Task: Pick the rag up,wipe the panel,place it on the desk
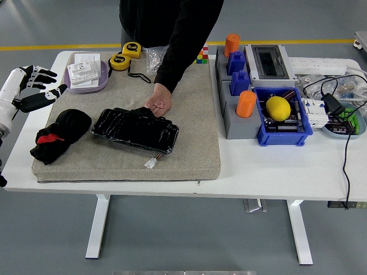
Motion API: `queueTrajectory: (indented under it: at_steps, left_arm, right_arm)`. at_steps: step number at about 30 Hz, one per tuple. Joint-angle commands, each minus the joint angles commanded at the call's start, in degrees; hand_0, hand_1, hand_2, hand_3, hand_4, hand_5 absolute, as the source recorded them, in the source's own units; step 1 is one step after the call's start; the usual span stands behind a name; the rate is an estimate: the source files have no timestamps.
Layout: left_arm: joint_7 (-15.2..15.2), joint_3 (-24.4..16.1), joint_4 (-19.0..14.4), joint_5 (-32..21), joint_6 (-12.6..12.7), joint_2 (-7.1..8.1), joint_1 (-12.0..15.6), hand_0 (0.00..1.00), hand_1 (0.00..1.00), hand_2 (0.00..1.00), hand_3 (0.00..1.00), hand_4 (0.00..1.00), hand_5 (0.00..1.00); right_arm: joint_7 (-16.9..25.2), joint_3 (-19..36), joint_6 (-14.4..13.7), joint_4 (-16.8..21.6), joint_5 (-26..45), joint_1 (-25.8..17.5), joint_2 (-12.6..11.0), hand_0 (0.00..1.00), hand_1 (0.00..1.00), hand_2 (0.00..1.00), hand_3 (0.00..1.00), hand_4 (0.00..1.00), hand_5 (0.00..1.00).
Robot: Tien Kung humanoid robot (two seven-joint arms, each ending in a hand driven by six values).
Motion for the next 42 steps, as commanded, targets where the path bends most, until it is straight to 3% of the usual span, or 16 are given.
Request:
queueTrajectory:
  at_steps: [2,3,8,9,12,20,21,30,42]
  left_arm:
    - [0.56,0.07,0.14,2.23,-0.29,-0.1,-0.04,0.617,0.686,0.612,0.589,0.845,0.289]
    - [1.02,0.13,0.25,4.47,-0.52,-0.18,-0.05,0.637,0.723,0.681,0.605,0.85,0.304]
    - [4.82,0.82,0.89,17.01,-2.88,-0.46,-0.18,0.637,0.723,0.681,0.605,0.85,0.304]
    - [5.43,0.93,1.01,18.73,-3.39,-0.5,-0.21,0.664,0.756,0.759,0.656,0.853,0.311]
    - [7.36,1.32,1.5,21.67,-4.76,-0.68,-0.28,0.664,0.756,0.759,0.656,0.853,0.311]
    - [10.31,2.07,2.43,22.21,-6.6,-1.09,-0.56,0.698,0.798,0.806,0.691,0.866,0.295]
    - [10.63,2.14,2.51,22.15,-6.78,-1.12,-0.6,0.721,0.831,0.844,0.791,0.871,0.29]
    - [13.96,3.41,4.12,20.99,-9.09,-2.32,-0.98,0.731,0.859,0.891,0.837,0.893,0.319]
    - [14.5,3.75,7.44,19.58,-7.37,-4.58,-1.92,0.734,0.861,0.919,0.893,0.892,0.329]
  right_arm:
    - [0.0,0.02,0.0,-0.01,0.03,0.0,0.0,0.746,0.702,0.703,0.613,0.998,0.537]
    - [0.01,0.04,-0.01,-0.01,0.04,-0.01,-0.01,0.745,0.702,0.703,0.613,0.998,0.536]
    - [0.02,0.27,-0.03,0.0,0.01,-0.03,-0.08,0.745,0.702,0.703,0.613,0.998,0.536]
    - [0.02,0.28,-0.02,-0.01,0.0,-0.02,-0.09,0.746,0.702,0.703,0.613,0.998,0.537]
    - [0.02,0.3,0.03,-0.04,0.01,-0.02,-0.1,0.746,0.702,0.703,0.613,0.998,0.537]
    - [0.02,0.24,0.03,-0.02,0.14,0.06,-0.16,0.746,0.702,0.703,0.613,0.998,0.537]
    - [0.01,0.21,0.04,-0.03,0.16,0.06,-0.17,0.747,0.702,0.703,0.614,0.998,0.537]
    - [0.03,0.13,0.04,-0.07,0.27,0.08,-0.24,0.746,0.702,0.703,0.614,0.998,0.537]
    - [0.11,0.19,-0.02,0.19,0.14,0.07,-0.21,0.747,0.703,0.703,0.614,0.998,0.537]
